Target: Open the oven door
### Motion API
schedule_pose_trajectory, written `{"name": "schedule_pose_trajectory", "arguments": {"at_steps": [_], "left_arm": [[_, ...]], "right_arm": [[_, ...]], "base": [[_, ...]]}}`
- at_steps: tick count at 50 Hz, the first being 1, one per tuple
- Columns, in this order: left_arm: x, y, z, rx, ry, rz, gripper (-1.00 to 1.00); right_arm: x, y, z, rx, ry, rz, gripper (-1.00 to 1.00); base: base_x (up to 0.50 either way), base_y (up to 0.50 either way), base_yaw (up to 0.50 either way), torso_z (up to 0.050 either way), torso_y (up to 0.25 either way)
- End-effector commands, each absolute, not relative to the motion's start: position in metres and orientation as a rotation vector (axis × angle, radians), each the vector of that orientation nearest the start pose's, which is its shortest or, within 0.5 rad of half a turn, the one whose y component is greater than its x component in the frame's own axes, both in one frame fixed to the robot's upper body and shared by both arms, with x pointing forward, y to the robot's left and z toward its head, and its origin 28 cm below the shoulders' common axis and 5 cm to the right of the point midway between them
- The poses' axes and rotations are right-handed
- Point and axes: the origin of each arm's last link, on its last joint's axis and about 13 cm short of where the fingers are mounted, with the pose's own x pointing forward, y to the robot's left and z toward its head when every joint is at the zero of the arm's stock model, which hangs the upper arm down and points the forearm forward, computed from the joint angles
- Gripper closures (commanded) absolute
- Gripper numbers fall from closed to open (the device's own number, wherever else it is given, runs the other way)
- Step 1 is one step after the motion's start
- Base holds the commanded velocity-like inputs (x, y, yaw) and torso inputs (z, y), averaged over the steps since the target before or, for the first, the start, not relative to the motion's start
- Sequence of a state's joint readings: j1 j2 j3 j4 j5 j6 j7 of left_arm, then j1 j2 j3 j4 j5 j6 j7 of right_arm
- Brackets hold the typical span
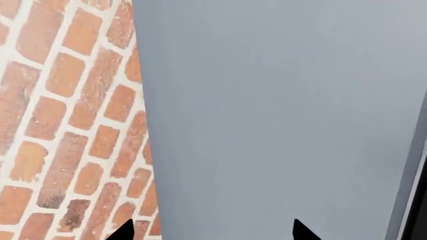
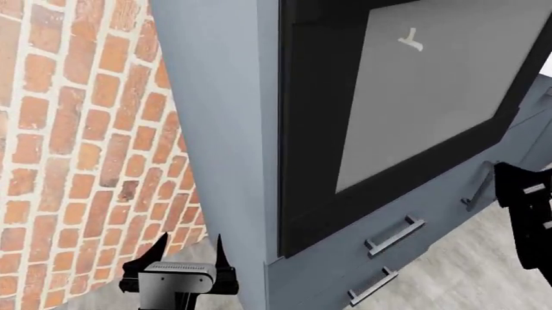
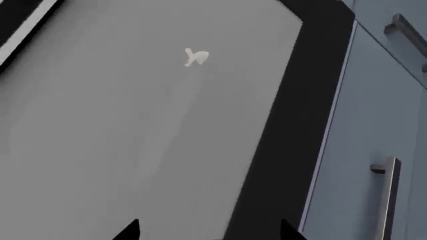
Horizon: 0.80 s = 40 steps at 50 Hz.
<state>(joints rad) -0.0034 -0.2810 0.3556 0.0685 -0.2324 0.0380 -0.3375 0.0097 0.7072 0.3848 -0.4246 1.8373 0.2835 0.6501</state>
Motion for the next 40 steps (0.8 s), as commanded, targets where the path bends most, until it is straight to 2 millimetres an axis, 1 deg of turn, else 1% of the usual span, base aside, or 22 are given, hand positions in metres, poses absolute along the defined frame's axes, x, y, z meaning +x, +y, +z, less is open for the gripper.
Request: {"name": "schedule_pose_trajectory", "arguments": {"at_steps": [1, 8, 11, 18, 24, 33, 36, 40], "left_arm": [[0.198, 0.199, 0.022, 0.026, -0.028, -0.027, -1.0], [0.197, 0.199, 0.023, 0.026, -0.031, -0.027, -1.0], [0.197, 0.199, 0.022, 0.026, -0.031, -0.026, -1.0], [0.197, 0.2, 0.023, 0.024, -0.03, -0.025, -1.0], [0.197, 0.199, 0.023, 0.024, -0.03, -0.028, -1.0], [0.196, 0.199, 0.024, 0.016, -0.034, -0.031, -1.0], [0.196, 0.198, 0.025, 0.015, -0.035, -0.033, -1.0], [0.196, 0.198, 0.026, 0.015, -0.037, -0.033, -1.0]], "right_arm": [[0.182, -0.241, 0.244, 1.094, 0.053, -0.029, -1.0], [0.182, -0.245, 0.284, 1.12, 0.009, 0.023, -1.0], [0.185, -0.246, 0.294, 1.114, 0.004, 0.024, -1.0], [0.189, -0.239, 0.32, 1.093, 0.0, 0.029, -1.0], [0.191, -0.239, 0.342, 1.077, -0.004, 0.023, -1.0], [0.188, -0.24, 0.366, 1.06, -0.011, 0.043, -1.0], [0.187, -0.241, 0.37, 1.064, -0.013, 0.058, -1.0], [0.184, -0.243, 0.37, 1.086, -0.027, 0.066, -1.0]], "base": [[0.0, 0.0, 0.0, 0.0, 0.0], [0.0, 0.0, 0.0, 0.0, 0.0], [0.0, 0.0, 0.0, 0.0, 0.0], [0.0, 0.0, 0.0, 0.0, 0.0], [0.0, 0.0, 0.0, 0.0, 0.0], [0.0, 0.0, 0.0, 0.0, 0.0], [0.0, 0.0, 0.0, 0.0, 0.0], [0.0, 0.0, 0.0, 0.0, 0.0]]}}
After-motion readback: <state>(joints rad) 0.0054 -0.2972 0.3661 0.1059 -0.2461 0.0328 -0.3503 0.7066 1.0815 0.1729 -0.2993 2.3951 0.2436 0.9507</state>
